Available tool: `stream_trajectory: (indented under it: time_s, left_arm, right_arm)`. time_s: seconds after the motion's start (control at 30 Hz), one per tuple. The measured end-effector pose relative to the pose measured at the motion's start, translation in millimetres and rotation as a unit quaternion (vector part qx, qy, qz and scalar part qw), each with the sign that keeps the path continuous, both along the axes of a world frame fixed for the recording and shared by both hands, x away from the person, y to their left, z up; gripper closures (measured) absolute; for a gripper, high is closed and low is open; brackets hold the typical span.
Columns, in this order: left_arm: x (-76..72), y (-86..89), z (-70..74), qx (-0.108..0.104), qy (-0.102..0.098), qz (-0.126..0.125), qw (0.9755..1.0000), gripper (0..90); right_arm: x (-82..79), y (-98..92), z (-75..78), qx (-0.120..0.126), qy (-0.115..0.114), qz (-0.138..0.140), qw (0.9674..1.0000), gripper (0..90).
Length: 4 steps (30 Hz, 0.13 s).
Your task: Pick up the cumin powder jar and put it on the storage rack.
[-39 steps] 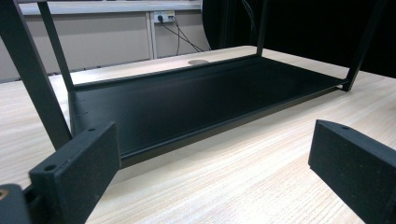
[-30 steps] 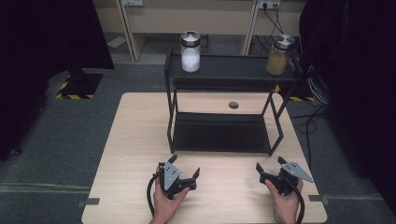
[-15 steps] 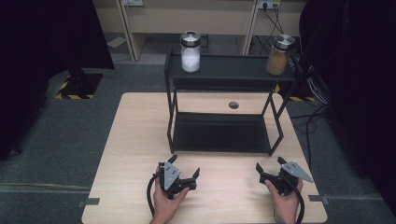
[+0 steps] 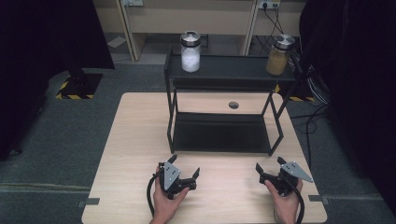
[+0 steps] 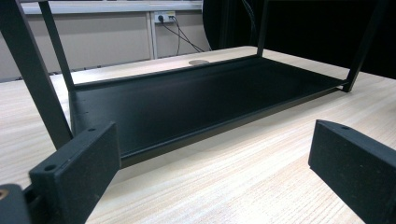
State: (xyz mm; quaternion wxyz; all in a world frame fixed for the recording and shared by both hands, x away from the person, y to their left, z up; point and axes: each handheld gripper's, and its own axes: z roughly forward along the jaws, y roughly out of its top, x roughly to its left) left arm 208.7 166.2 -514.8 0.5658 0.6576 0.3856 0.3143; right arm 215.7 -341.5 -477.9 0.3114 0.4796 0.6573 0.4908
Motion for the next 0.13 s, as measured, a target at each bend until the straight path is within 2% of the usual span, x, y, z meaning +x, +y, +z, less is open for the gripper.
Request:
stream_trajectory:
  time_s: [0.13]
  left_arm:
    - [0.1,-0.1,0.2,0.000,0.001,0.000,1.0000,1.6]
  right_arm:
    - [0.3,-0.5,0.0,0.001,0.001,0.001,1.0000,2.9]
